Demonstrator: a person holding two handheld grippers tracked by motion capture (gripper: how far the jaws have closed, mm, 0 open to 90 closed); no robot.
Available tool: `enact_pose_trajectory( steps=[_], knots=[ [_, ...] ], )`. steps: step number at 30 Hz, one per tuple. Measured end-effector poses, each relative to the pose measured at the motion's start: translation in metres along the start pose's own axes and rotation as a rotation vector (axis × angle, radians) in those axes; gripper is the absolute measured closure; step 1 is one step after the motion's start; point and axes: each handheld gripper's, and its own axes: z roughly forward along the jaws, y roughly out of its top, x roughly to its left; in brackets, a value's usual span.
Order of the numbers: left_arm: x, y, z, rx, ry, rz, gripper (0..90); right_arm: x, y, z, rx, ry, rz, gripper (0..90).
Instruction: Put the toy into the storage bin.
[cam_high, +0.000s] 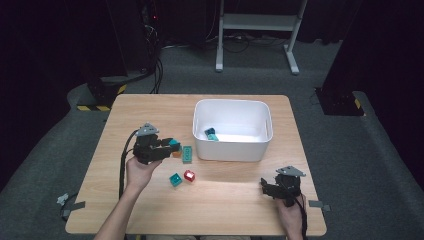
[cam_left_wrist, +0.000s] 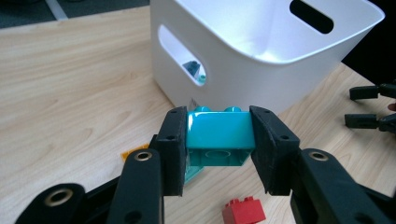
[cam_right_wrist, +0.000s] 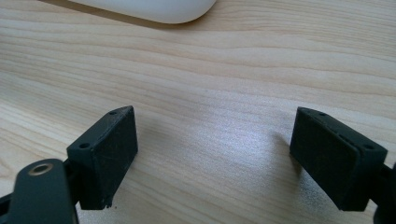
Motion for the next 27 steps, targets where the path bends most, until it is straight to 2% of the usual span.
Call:
enact_pose_trajectory(
  steps=[1, 6, 16, 23, 27],
  knots=[
    [-0.001, 0.003, -0.001, 0.001, 0.001, 0.011, 58.6, 0.000, 0.000, 0.000, 0.000, 0.000, 0.000, 14.9],
    [-0.004, 0.015, -0.003, -0.015, -0.020, 0.013, 58.6, 0.000, 0.000, 0.000, 0.000, 0.000, 0.000, 14.9],
    [-0.013, 0.036, 0.001, -0.022, -0.059, 0.028, 58.6, 0.000, 0.000, 0.000, 0.000, 0.000, 0.000, 14.9],
    [-0.016, 0.050, 0.007, -0.042, -0.090, 0.018, 58.6, 0.000, 0.000, 0.000, 0.000, 0.000, 0.000, 14.9],
    [-0.017, 0.056, 0.012, -0.035, -0.103, 0.013, 58.6, 0.000, 0.000, 0.000, 0.000, 0.000, 0.000, 15.0]
  ],
)
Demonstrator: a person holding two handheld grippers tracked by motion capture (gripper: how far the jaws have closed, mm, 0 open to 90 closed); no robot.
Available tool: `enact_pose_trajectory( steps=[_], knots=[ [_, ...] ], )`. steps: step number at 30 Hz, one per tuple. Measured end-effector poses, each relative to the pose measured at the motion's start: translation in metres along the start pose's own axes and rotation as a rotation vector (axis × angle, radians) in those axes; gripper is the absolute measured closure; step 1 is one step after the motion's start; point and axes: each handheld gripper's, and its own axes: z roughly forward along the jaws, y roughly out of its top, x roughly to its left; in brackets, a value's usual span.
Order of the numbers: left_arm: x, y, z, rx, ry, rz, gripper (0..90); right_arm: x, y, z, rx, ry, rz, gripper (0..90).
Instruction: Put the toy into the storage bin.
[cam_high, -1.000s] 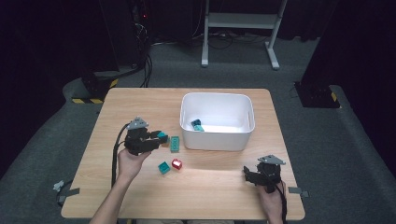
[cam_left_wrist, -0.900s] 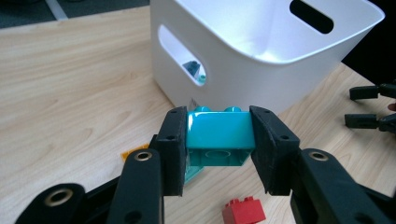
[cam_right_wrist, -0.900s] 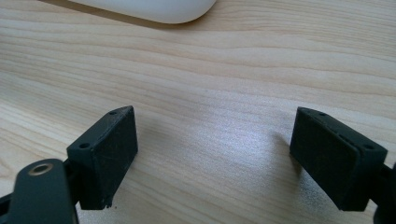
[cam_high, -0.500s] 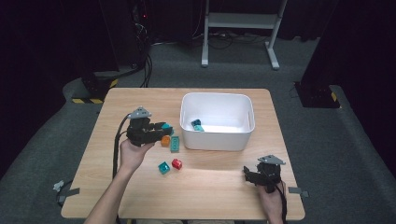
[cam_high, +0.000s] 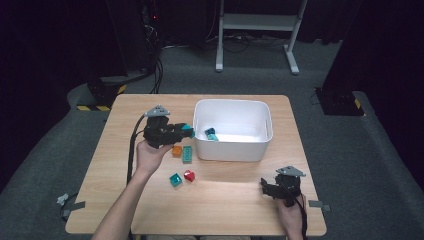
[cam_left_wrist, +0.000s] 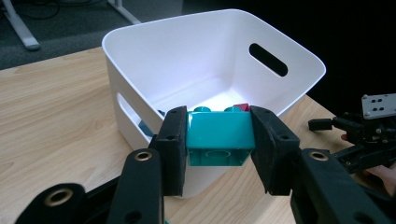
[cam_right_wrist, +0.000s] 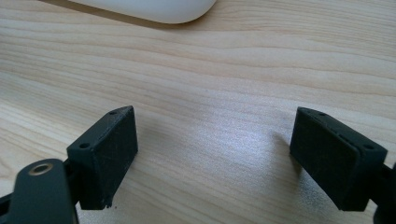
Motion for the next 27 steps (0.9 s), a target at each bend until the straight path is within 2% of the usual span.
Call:
enact_pose_trajectory(
  steps=[9, 12, 27],
  knots=[
    [-0.005, 0.011, 0.013, 0.007, -0.011, 0.013, 58.6, 0.000, 0.000, 0.000, 0.000, 0.000, 0.000, 15.0],
    [-0.007, 0.014, 0.018, 0.006, -0.018, 0.002, 58.6, 0.000, 0.000, 0.000, 0.000, 0.000, -0.001, 15.0],
    [-0.014, 0.024, 0.042, 0.028, -0.026, 0.013, 58.5, 0.000, 0.000, 0.000, 0.000, 0.000, -0.001, 14.9]
  ],
)
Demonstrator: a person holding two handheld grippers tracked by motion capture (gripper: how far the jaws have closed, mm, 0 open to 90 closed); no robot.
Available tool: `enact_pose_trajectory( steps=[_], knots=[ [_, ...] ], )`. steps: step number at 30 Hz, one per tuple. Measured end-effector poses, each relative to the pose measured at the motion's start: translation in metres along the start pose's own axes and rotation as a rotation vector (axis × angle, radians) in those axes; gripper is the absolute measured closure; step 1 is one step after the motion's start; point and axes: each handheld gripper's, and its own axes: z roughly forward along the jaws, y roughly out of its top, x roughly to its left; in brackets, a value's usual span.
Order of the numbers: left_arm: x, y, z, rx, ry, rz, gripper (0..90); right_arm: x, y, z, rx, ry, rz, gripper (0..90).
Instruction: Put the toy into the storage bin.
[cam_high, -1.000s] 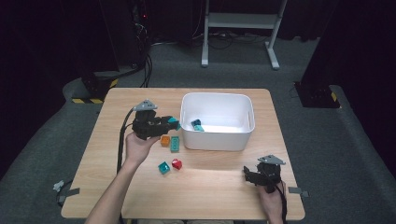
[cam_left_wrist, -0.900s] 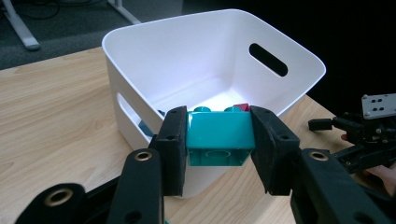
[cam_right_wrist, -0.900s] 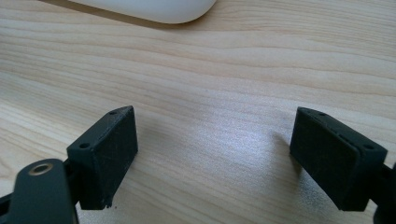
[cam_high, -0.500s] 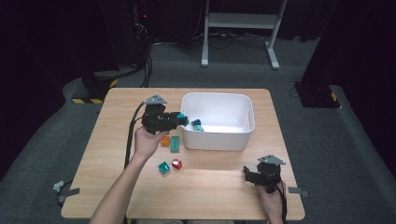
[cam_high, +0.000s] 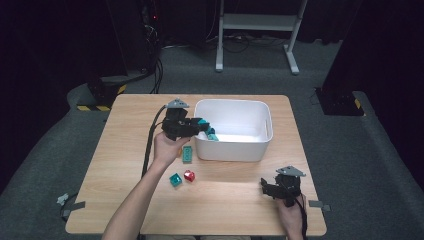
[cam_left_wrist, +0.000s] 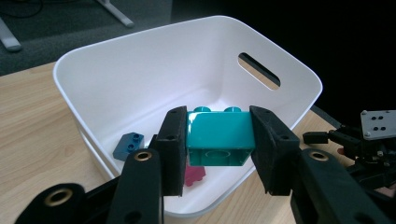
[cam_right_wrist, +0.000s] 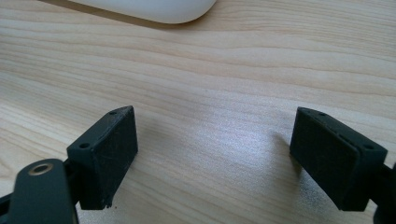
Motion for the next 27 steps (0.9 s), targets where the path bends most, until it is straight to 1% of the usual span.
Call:
enact_pose_trajectory(
  steps=[4, 11, 14, 16, 23, 27],
  knots=[
    [-0.001, 0.002, 0.006, 0.009, 0.008, 0.012, 58.5, 0.000, 0.000, 0.000, 0.000, 0.000, -0.001, 14.9],
    [-0.001, 0.003, 0.015, 0.012, 0.016, 0.005, 58.3, 0.000, 0.000, 0.000, 0.000, 0.000, 0.000, 15.0],
    [-0.001, 0.003, 0.019, 0.025, 0.013, 0.001, 58.4, 0.000, 0.000, 0.000, 0.000, 0.000, 0.000, 15.0],
    [-0.002, 0.003, 0.021, 0.026, 0.013, 0.014, 58.4, 0.000, 0.000, 0.000, 0.000, 0.000, 0.000, 14.9],
    [-0.003, 0.001, 0.026, 0.031, 0.037, 0.033, 57.7, 0.000, 0.000, 0.000, 0.000, 0.000, 0.000, 15.0],
    [-0.003, 0.001, 0.027, 0.031, 0.050, 0.037, 50.3, 0.000, 0.000, 0.000, 0.000, 0.000, 0.000, 15.0]
  ],
)
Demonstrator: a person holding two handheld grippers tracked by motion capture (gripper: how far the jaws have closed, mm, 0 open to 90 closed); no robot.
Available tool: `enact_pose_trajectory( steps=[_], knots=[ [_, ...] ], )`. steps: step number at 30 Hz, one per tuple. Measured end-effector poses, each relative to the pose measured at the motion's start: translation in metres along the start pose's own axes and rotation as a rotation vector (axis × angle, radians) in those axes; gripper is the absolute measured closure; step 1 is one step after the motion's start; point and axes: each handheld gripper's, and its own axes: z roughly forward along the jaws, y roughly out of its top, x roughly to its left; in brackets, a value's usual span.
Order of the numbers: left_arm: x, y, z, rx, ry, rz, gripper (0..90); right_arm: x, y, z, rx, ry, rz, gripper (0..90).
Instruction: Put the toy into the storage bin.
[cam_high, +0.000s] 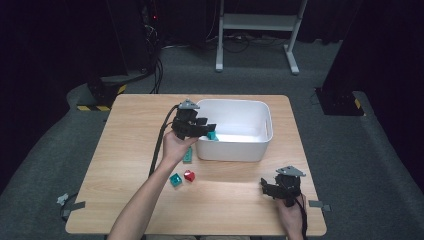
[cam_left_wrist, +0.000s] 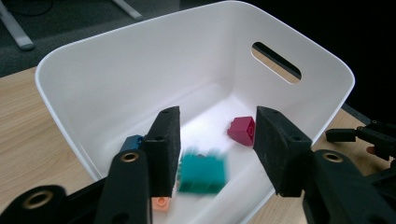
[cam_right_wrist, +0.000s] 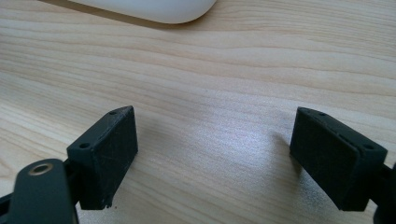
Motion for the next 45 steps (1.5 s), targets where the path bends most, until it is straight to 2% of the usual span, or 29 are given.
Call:
enact_pose_trajectory(
  steps=[11, 21, 26, 36, 45],
  knots=[
    [-0.002, -0.003, -0.017, -0.020, 0.039, 0.020, 42.9, 0.000, 0.000, 0.000, 0.000, 0.001, -0.001, 15.0],
    [0.000, -0.012, -0.036, -0.042, 0.077, 0.023, 41.3, 0.000, 0.000, 0.000, 0.000, 0.001, -0.001, 14.9],
    [0.007, -0.020, -0.049, -0.062, 0.102, 0.006, 40.8, 0.000, 0.000, 0.000, 0.000, 0.001, 0.000, 14.9],
    [0.015, -0.039, -0.065, -0.077, 0.147, -0.019, 40.5, 0.000, 0.000, 0.000, 0.000, 0.001, 0.000, 14.9],
    [0.020, -0.063, -0.076, -0.061, 0.184, -0.034, 40.0, 0.000, 0.000, 0.000, 0.000, 0.002, -0.001, 15.0]
  ],
)
